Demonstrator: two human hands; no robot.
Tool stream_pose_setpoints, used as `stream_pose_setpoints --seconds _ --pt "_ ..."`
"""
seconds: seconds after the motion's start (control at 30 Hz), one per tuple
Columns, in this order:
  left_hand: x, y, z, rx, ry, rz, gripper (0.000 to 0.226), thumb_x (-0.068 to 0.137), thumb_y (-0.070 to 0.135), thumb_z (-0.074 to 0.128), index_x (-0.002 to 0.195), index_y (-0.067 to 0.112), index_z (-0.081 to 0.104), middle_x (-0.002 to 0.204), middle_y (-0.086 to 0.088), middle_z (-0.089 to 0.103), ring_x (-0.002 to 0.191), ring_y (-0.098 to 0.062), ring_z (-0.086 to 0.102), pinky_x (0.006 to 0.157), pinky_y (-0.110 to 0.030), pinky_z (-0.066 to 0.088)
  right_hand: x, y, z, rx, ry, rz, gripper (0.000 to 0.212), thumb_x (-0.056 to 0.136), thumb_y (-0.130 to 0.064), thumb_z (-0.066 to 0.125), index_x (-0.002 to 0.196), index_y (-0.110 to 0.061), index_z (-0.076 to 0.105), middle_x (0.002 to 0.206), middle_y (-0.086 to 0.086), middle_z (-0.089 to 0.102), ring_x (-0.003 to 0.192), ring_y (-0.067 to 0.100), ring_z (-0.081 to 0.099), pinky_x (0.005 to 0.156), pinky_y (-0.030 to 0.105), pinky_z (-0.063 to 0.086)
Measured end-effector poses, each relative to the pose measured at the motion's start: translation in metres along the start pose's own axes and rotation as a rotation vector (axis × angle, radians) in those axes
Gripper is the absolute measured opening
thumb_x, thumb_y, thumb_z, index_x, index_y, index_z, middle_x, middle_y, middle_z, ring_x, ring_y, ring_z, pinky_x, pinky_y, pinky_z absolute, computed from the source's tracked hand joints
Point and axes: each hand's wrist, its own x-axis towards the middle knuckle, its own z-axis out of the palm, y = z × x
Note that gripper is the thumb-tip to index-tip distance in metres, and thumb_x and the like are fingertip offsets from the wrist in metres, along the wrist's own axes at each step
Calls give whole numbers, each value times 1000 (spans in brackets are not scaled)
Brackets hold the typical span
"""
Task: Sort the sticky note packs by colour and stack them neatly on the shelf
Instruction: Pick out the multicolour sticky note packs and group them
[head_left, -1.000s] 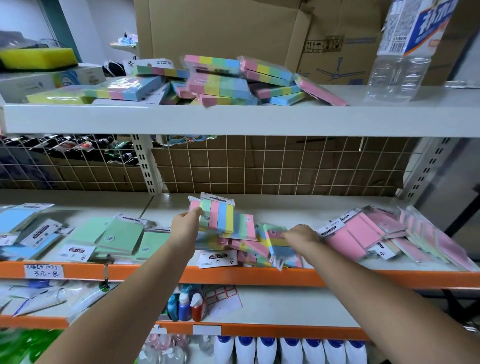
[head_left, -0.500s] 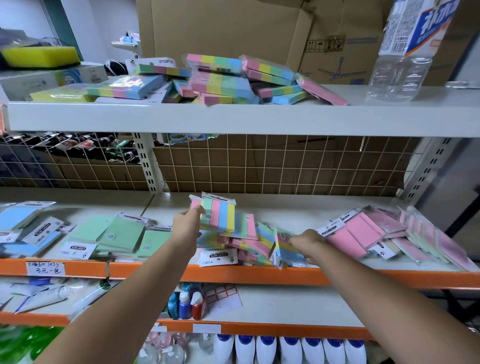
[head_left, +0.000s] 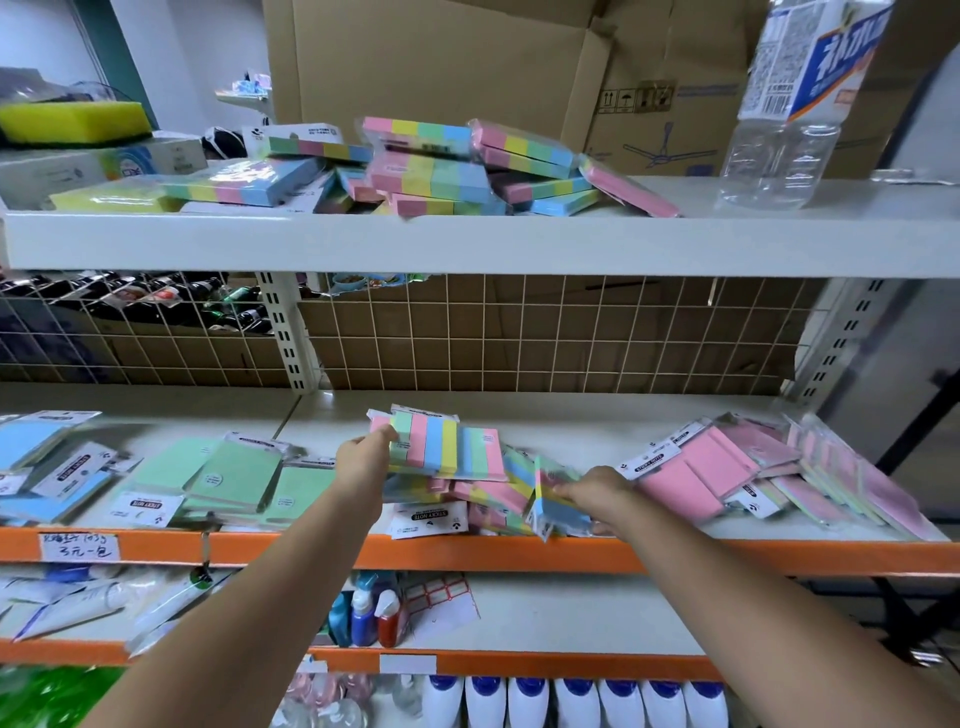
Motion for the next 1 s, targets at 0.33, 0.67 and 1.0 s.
stream_pose_setpoints --seconds 0.33,0.67,1.0 --pt "-4 8 4 34 8 49 18 93 20 51 102 5 45 83 -8 44 73 -18 42 61 -30 34 7 2 -12 -333 124 29 43 91 -43 58 66 -13 40 62 2 42 58 18 46 42 23 30" --pt "1 9 7 18 -8 59 27 90 24 55 110 7 48 99 -9 47 93 -27 45 71 -32 34 -3 -4 -19 -386 114 3 32 91 -24 56 65 -12 40 70 6 47 58 18 43 44 22 28" --pt "1 3 20 -53 -113 1 22 88 13 63 103 3 50 84 -8 50 66 -21 52 57 -29 46 -37 -71 16 348 -172 -236 38 81 -50 66 89 -13 67 89 6 69 71 19 62 69 30 54"
